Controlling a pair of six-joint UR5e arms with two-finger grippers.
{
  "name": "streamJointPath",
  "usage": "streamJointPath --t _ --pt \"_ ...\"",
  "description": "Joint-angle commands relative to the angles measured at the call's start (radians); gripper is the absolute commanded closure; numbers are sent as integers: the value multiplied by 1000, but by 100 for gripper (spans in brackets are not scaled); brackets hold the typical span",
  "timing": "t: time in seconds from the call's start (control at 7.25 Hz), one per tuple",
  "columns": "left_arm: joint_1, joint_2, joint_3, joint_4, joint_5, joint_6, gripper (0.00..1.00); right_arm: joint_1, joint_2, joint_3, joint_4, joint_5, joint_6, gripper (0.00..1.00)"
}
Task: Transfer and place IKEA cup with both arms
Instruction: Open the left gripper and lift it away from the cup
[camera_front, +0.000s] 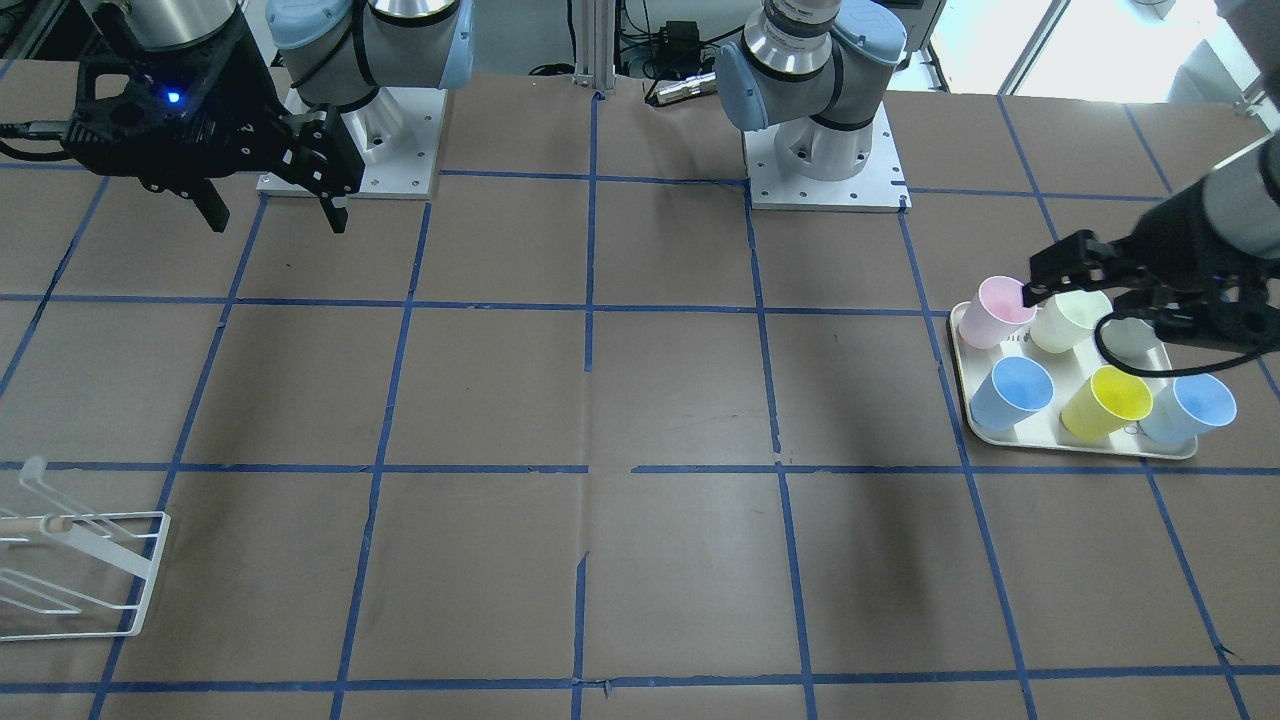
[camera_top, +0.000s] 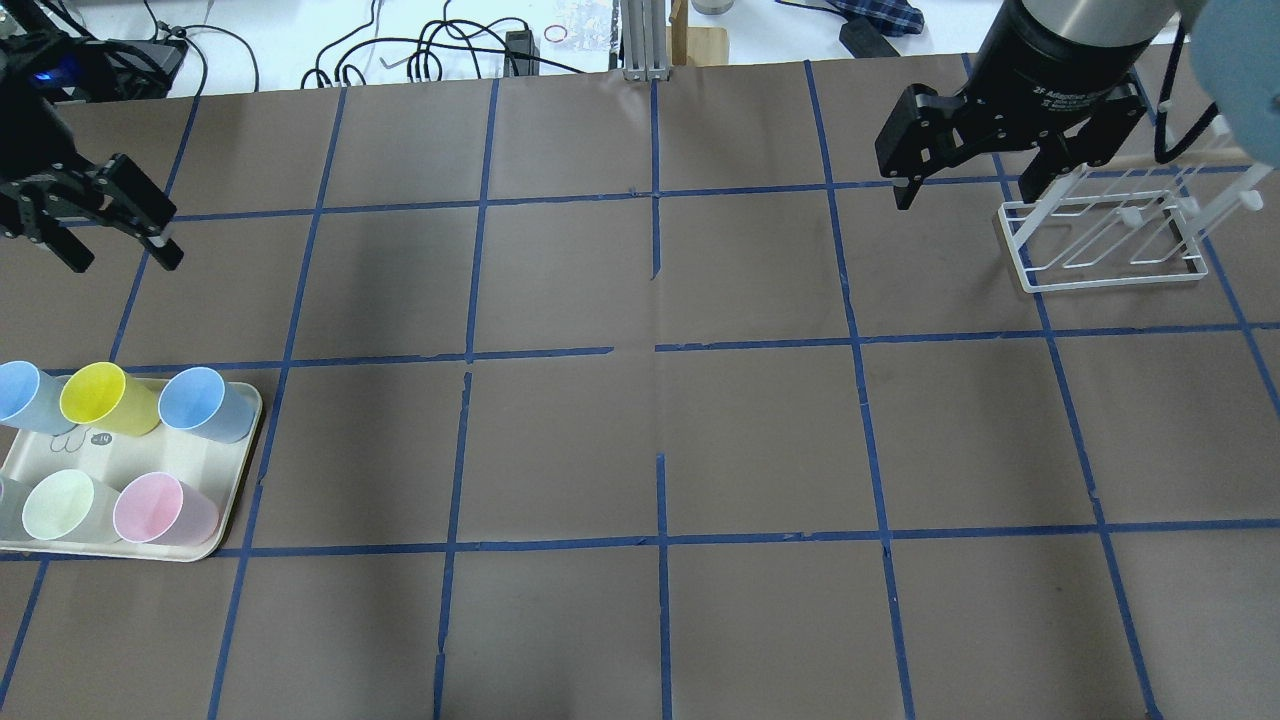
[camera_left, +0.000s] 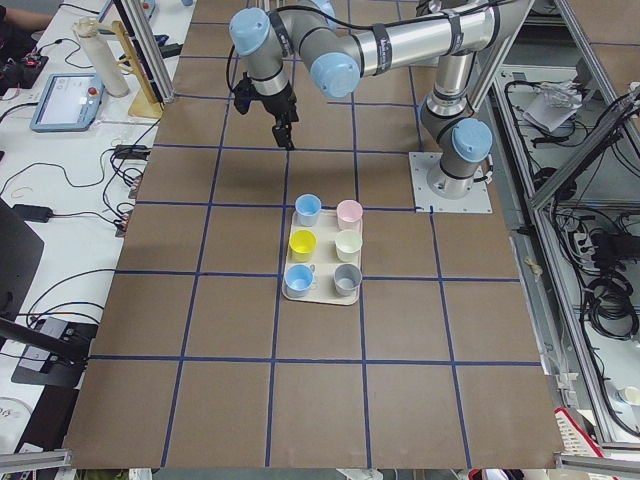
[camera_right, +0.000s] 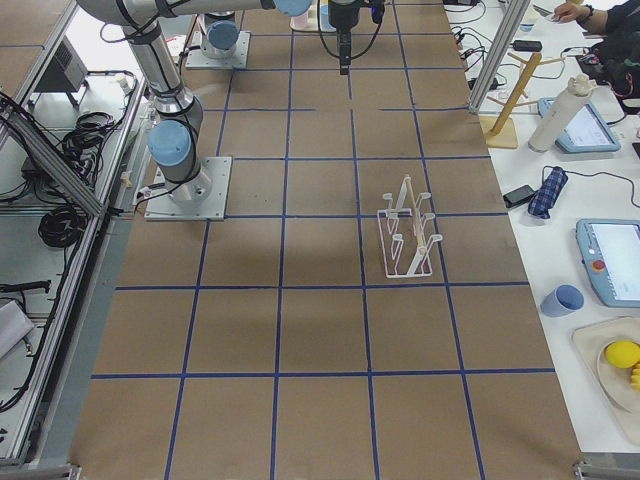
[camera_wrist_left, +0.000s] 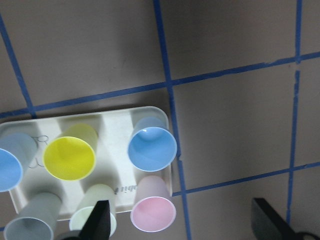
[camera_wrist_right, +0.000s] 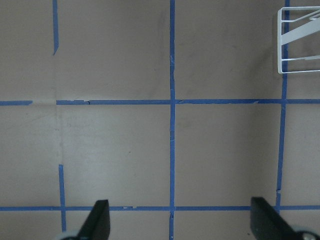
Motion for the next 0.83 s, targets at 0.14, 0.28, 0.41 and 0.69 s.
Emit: streamJointPath --t 0.14,0.28,0.41,0.69 --pt "-216 84 -94 62 4 -295 0 0 0 0 1 0 -1 0" --pt "-243 90 -114 92 0 -339 0 0 0 0 1 2 0 0" --pt "-256 102 -152 147 -3 -403 0 0 0 0 1 2 0 0" --pt "-283 112 -163 218 -45 -418 0 0 0 0 1 0 0 0"
